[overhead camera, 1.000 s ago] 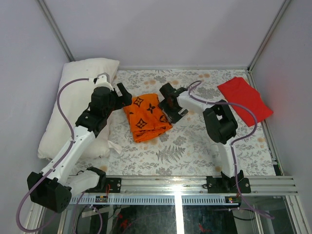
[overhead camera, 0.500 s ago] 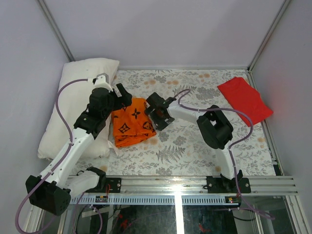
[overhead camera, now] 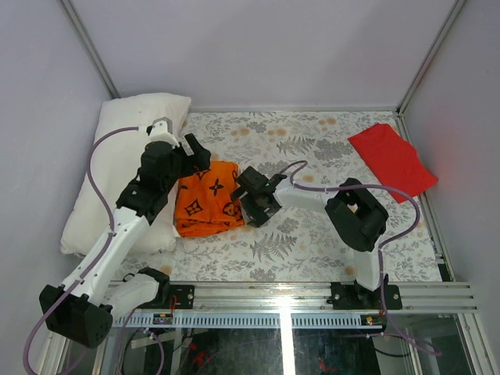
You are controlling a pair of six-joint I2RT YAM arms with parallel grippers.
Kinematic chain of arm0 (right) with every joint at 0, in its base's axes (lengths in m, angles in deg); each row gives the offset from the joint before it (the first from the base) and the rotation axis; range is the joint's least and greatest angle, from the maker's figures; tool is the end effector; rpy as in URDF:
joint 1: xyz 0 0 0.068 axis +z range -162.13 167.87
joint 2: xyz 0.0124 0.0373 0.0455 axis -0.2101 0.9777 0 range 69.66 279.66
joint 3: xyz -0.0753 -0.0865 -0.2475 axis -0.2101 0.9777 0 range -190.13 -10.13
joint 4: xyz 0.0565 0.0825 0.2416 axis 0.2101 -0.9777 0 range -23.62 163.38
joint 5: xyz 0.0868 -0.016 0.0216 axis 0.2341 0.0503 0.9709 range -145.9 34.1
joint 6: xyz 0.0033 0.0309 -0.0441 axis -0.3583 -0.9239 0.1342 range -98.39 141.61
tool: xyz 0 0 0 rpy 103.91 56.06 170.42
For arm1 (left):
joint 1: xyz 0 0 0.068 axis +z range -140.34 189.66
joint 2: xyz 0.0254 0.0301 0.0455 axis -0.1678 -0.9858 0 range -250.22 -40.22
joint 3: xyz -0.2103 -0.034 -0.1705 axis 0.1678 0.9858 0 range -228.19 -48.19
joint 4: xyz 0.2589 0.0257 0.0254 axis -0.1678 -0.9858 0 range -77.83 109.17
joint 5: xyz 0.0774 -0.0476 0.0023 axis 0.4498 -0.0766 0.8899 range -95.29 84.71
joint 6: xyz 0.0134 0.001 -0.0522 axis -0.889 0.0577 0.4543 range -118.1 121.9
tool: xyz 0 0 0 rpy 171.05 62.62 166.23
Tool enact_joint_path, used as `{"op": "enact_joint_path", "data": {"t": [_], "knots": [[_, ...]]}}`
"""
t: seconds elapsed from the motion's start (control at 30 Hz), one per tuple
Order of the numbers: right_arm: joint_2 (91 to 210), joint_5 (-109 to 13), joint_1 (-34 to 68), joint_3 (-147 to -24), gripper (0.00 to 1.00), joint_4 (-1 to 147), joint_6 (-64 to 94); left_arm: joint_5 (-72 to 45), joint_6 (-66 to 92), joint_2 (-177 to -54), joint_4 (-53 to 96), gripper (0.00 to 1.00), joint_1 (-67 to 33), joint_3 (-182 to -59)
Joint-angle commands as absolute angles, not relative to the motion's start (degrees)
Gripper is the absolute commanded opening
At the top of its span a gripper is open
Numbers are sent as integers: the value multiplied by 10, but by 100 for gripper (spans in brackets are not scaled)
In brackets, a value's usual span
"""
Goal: Remove the pillowcase from the pillow
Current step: Move the pillowcase to the center of the board, then reset both arms
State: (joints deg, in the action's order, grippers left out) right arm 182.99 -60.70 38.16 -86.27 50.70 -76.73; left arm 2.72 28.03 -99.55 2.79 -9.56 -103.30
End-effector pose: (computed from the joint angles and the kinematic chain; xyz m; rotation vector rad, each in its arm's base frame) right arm 0.2648 0.3142 0.1608 1.1843 2.5780 0.7031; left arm 0.2247 -0.0732 0.3439 -0.2114 1.9353 -0.3933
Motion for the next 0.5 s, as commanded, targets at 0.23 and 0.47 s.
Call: {"op": "enact_joint_path", "data": {"t": [0.23,0.47], "knots": [[1762,-571,415,-777,96,528,-769,56,283,-958,18,89,-92,-1026],[1630,-648,411,-668,97,517,-761,54,273,-947,12,97,-92,-1031]]}}
